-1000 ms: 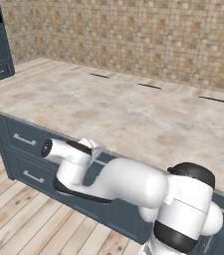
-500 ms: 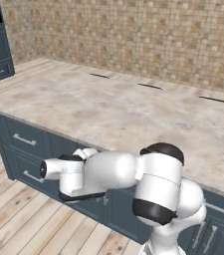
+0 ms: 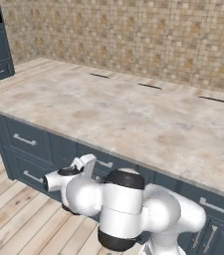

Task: Take a straw from the drawer in front and place it inside the glass cup on the dining counter.

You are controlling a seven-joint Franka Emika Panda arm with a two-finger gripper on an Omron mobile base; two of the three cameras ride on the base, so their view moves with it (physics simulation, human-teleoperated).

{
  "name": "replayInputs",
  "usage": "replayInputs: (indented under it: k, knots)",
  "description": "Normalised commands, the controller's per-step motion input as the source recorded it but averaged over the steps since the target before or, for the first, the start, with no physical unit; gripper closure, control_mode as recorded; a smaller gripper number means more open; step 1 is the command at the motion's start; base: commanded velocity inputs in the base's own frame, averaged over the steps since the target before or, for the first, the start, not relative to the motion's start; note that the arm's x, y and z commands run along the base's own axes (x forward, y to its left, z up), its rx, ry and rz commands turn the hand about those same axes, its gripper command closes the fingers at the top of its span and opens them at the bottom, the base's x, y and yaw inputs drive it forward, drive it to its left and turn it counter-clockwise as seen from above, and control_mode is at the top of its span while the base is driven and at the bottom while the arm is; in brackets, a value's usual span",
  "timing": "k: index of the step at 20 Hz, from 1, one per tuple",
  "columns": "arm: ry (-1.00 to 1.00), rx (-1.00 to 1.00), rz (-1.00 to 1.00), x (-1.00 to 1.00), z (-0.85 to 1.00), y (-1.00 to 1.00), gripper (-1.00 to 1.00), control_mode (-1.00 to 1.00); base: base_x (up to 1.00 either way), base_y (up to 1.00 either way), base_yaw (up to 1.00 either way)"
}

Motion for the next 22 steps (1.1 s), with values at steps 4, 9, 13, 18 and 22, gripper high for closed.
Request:
replayInputs:
  k: [4,9,13,18,22]
  knots:
    - [0.00,-0.16,-0.02,0.39,-0.36,0.00,-1.00,-1.00,0.00,0.00,0.00]
    - [0.00,-0.15,-0.01,0.30,-0.28,0.00,-1.00,-1.00,0.00,0.00,0.00]
    - [-0.01,-0.11,0.00,0.39,-0.27,-0.01,-1.00,-1.00,0.00,0.00,0.00]
    - [-0.01,-0.03,0.00,0.38,-0.29,-0.19,-1.00,-1.00,0.00,0.00,0.00]
    - [0.00,0.00,0.01,0.40,-0.30,-0.11,-1.00,-1.00,0.00,0.00,0.00]
